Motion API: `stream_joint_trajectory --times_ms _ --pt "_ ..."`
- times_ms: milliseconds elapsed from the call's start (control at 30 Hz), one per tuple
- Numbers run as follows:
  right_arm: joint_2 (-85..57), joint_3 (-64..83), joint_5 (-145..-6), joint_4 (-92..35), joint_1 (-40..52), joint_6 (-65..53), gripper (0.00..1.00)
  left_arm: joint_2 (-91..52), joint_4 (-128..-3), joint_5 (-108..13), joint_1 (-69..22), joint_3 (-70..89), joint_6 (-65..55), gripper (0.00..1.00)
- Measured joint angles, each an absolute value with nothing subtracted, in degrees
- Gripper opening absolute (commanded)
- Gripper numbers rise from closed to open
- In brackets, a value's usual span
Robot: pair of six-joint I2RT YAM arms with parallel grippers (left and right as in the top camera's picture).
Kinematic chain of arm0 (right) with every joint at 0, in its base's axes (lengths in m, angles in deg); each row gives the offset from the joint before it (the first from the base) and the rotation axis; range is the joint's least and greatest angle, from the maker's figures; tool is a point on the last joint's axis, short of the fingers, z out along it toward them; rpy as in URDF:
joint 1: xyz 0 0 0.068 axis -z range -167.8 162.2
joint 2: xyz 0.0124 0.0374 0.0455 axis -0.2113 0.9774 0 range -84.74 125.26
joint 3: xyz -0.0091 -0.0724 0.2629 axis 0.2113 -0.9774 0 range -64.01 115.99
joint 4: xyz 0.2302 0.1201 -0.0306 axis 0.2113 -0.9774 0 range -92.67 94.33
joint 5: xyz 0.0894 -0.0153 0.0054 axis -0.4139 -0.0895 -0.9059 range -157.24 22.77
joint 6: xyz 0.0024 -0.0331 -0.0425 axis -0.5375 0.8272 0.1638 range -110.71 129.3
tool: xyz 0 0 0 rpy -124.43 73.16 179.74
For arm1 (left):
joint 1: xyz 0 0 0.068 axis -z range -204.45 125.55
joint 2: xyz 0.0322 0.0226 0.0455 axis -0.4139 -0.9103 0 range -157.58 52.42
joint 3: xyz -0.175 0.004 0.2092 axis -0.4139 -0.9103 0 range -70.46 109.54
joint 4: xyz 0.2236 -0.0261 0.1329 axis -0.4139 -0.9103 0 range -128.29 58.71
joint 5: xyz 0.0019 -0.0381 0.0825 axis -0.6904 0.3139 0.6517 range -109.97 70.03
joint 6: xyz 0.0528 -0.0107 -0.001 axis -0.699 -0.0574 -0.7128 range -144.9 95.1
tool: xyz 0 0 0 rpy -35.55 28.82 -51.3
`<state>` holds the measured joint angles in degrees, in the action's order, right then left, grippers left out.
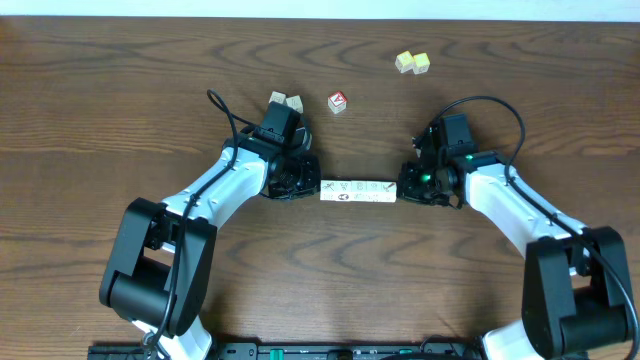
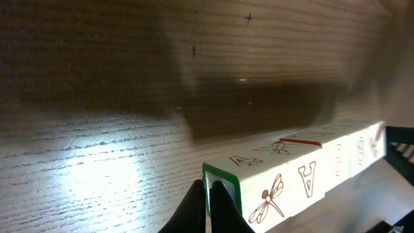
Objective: Lift 5 blocks
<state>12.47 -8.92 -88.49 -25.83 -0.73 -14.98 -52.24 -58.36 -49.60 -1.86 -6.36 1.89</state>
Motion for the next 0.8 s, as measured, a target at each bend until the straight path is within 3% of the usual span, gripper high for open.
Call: stream_joint_trajectory --times_ms 800 --pt "10.72 -8.33 -89.32 -26.15 -0.56 -14.95 0.01 -51.32 -59.74 -49.36 -1.9 -6.38 1.89 0.07"
